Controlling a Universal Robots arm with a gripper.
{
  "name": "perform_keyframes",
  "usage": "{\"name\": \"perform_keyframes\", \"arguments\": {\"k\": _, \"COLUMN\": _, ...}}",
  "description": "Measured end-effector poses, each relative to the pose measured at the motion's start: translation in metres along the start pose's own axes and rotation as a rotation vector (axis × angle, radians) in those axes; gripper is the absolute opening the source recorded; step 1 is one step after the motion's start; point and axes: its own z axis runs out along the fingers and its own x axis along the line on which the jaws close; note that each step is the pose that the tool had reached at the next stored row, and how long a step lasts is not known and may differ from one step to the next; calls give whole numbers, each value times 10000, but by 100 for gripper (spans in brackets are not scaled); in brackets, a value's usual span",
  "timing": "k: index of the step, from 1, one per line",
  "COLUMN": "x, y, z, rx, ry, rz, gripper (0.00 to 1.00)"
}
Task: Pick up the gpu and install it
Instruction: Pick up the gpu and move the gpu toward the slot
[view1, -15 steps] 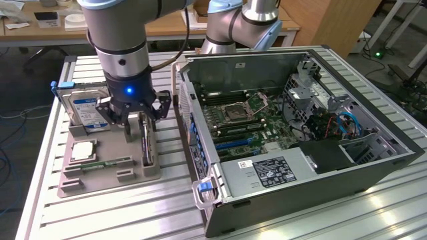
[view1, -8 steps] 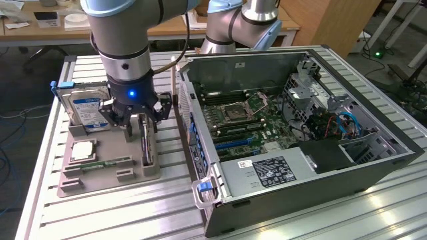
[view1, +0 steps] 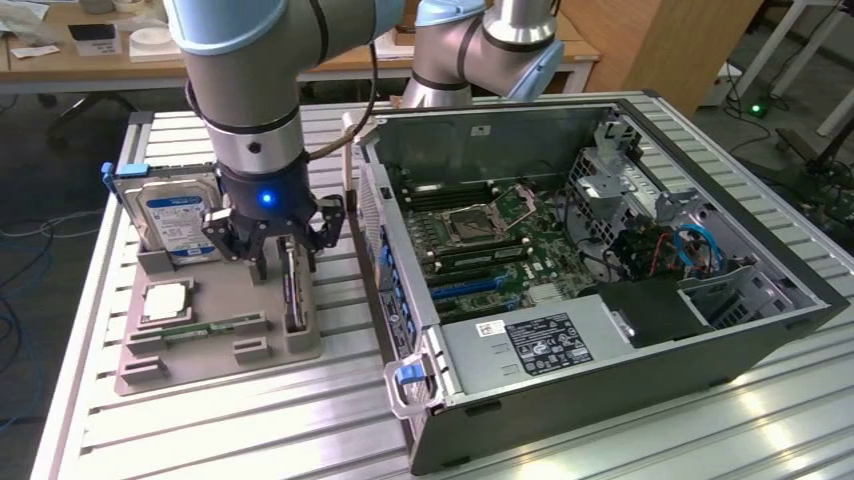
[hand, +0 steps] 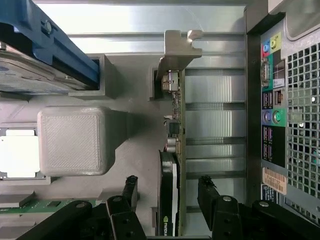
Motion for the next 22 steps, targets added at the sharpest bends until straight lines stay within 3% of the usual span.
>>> {"name": "perform_keyframes", "arguments": {"k": 15, "x": 7, "y": -5, "z": 269, "rx": 4, "ry": -6, "rz": 162, "gripper": 60}}
{"name": "perform_keyframes", "arguments": {"k": 22, "x": 7, "y": -6, "z": 282, "rx": 5, "ry": -9, "rz": 209, "gripper": 60}}
